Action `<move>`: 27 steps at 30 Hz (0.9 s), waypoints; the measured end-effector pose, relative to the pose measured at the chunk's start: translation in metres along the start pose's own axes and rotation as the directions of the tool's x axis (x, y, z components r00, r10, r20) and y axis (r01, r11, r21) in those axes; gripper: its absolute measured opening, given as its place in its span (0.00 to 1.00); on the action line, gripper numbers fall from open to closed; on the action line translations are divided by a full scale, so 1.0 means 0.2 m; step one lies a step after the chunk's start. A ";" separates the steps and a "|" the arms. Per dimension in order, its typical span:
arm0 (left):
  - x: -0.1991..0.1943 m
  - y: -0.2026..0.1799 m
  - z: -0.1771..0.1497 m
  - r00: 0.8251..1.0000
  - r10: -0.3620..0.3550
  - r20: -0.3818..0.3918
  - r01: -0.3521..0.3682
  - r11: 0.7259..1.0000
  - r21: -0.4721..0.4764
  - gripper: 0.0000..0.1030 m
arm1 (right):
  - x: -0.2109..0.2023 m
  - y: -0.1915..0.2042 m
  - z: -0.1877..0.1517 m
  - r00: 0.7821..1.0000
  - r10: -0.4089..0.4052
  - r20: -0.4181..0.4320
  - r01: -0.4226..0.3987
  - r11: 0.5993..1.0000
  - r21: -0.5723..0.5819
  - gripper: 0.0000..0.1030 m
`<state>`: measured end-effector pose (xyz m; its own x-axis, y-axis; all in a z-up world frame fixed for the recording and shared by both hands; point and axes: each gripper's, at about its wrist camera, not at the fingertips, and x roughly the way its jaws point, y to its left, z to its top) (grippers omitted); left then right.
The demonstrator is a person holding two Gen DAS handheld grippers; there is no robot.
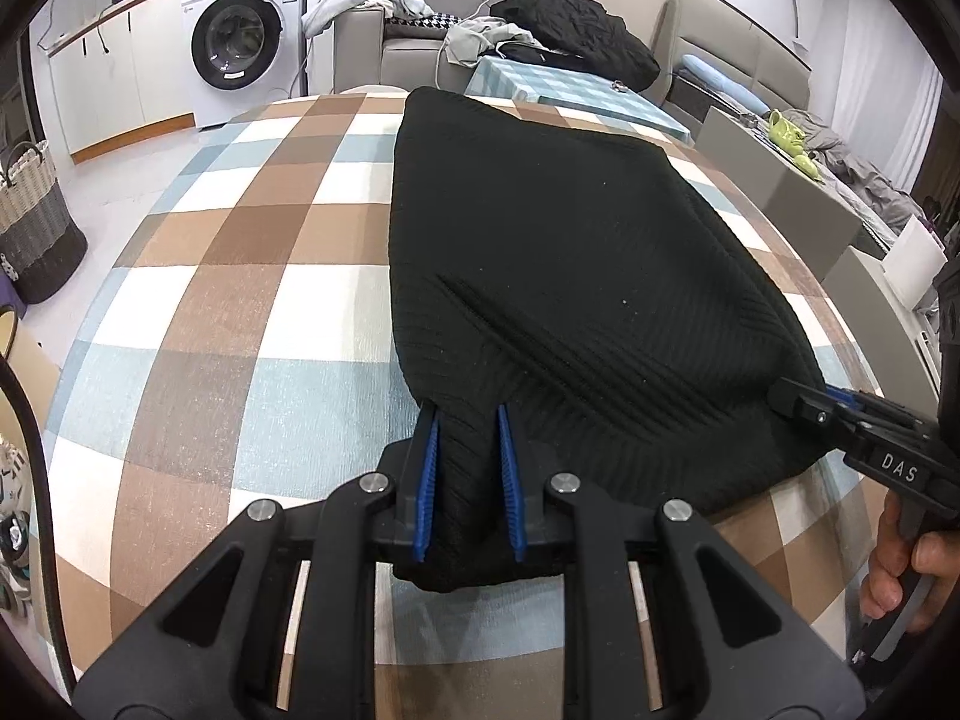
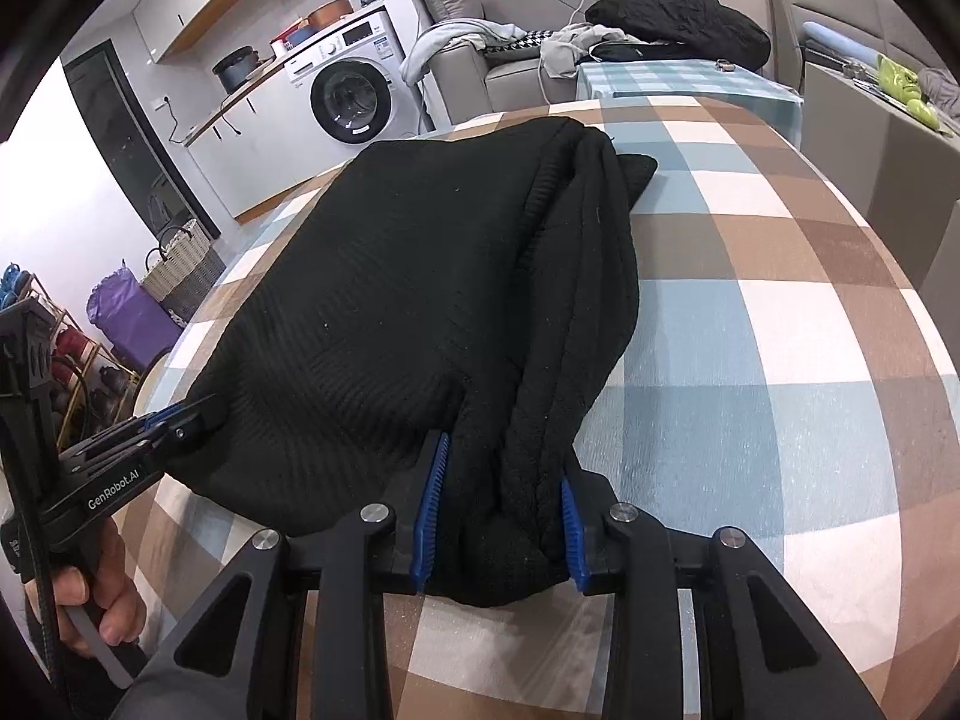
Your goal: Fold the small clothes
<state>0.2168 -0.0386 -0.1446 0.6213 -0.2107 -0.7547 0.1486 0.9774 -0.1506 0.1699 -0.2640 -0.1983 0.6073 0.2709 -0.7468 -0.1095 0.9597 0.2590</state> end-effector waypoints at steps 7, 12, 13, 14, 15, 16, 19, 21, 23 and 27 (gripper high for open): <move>-0.13 -0.01 -0.04 0.998 0.020 0.053 -0.023 0.999 0.045 0.53 | -0.10 0.00 -0.01 0.998 -0.015 0.061 0.015 1.000 -0.013 0.69; -0.32 0.00 -0.08 0.985 0.021 0.169 -0.030 0.998 0.049 0.83 | -0.25 0.01 -0.03 0.989 0.007 0.145 0.001 0.998 -0.055 0.99; -0.35 0.01 -0.09 0.981 0.026 0.190 -0.035 0.998 0.045 0.87 | -0.28 0.01 -0.04 0.987 0.011 0.161 0.001 0.997 -0.074 1.00; -0.38 0.01 -0.10 0.977 0.033 0.213 -0.042 0.998 0.039 0.92 | -0.31 0.02 -0.04 0.983 0.027 0.182 -0.010 0.996 -0.094 1.00; -0.41 0.02 -0.11 0.968 0.038 0.246 -0.048 0.998 0.032 1.00 | -0.34 0.03 -0.06 0.977 0.051 0.209 -0.028 0.994 -0.110 1.00; -0.44 0.03 -0.12 0.958 0.038 0.284 -0.048 0.998 0.029 0.99 | -0.36 0.03 -0.06 0.971 0.067 0.229 -0.040 0.992 -0.118 1.00; -0.50 0.03 -0.16 0.933 0.038 0.359 -0.056 0.998 0.040 0.99 | -0.41 0.04 -0.08 0.955 0.092 0.281 -0.052 0.987 -0.149 1.00; -0.52 0.04 -0.18 0.924 0.031 0.380 -0.052 0.998 0.046 0.99 | -0.43 0.04 -0.10 0.949 0.089 0.301 -0.038 0.985 -0.171 1.00; -0.53 0.06 -0.19 0.916 0.034 0.399 -0.056 0.998 0.042 0.99 | -0.45 0.05 -0.12 0.940 0.099 0.327 -0.035 0.980 -0.195 1.00; -0.52 0.09 -0.21 0.917 0.014 0.399 -0.027 0.999 0.028 0.99 | -0.46 0.05 -0.14 0.924 0.107 0.368 -0.027 0.976 -0.215 1.00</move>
<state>0.1236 0.0006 -0.0954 0.8788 -0.1872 -0.4389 0.1534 0.9818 -0.1117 0.0905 -0.2765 -0.1442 0.8389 0.3248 -0.4367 -0.2926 0.9458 0.1411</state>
